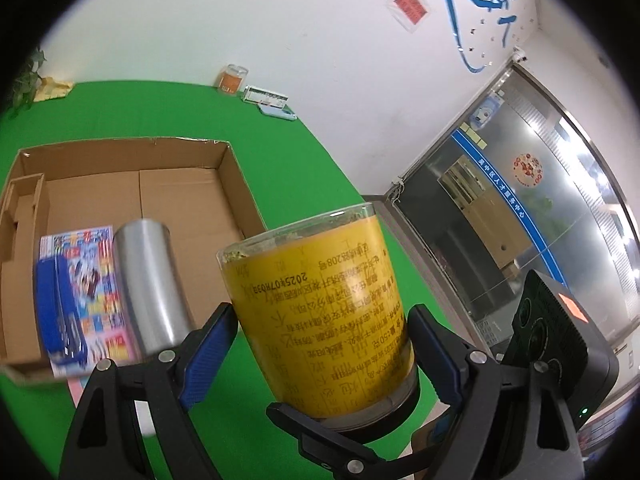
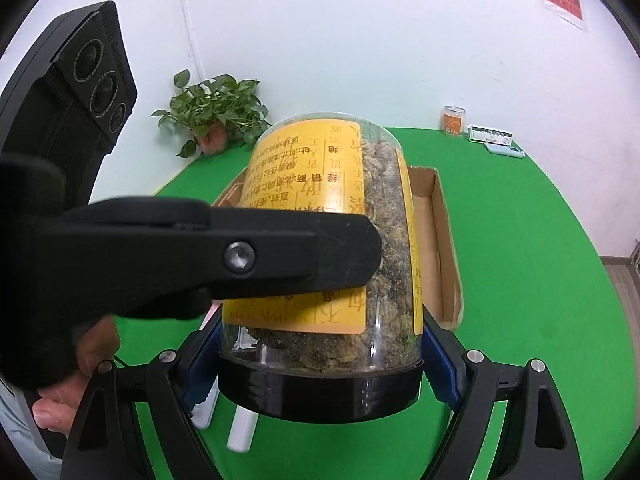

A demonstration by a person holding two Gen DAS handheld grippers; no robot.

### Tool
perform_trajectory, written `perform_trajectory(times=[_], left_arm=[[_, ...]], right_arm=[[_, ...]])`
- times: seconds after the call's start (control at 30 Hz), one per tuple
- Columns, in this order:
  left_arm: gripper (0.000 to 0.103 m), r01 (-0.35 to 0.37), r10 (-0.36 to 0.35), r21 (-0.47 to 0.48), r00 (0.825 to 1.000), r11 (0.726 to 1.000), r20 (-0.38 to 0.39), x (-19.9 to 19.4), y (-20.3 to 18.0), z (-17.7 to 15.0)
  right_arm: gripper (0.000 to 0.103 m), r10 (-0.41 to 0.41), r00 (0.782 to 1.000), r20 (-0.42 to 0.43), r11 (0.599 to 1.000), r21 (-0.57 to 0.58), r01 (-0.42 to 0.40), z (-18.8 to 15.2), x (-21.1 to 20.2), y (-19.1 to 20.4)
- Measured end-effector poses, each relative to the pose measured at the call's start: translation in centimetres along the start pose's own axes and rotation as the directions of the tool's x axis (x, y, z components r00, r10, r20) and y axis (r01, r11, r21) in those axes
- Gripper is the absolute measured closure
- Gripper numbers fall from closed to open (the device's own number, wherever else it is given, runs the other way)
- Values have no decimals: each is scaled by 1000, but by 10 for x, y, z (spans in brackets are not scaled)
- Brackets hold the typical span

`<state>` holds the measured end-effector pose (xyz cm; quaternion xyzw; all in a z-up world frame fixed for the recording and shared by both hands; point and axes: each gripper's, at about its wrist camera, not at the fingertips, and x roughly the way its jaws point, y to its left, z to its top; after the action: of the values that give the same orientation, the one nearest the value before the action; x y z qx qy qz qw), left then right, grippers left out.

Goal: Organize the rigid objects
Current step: 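Carry the jar with both grippers, set it beside the silver cylinder and release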

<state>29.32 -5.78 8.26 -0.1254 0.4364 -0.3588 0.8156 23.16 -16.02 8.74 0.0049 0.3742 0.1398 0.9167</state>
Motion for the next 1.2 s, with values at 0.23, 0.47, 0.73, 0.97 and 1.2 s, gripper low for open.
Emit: perform_trajectory(times=[0.23, 0.47, 0.73, 0.97, 1.2], left_arm=[[16, -15, 8, -64, 994, 998, -109, 45, 39, 33], [16, -37, 6, -148, 979, 988, -204, 93, 84, 32], [15, -52, -7, -210, 963, 976, -270, 116, 104, 30], [14, -43, -47, -280, 950, 959, -309, 117, 122, 31], [15, -71, -19, -291, 955, 954, -297, 112, 130, 34]], right_arm=[[19, 46, 991, -129, 997, 60, -38, 35, 52, -33], [19, 85, 969, -231, 992, 110, -60, 38, 120, -56], [19, 128, 955, -267, 981, 178, -82, 35, 156, -71], [19, 134, 950, -284, 980, 178, -85, 37, 158, -87], [19, 112, 947, -301, 984, 167, -63, 42, 177, -72]])
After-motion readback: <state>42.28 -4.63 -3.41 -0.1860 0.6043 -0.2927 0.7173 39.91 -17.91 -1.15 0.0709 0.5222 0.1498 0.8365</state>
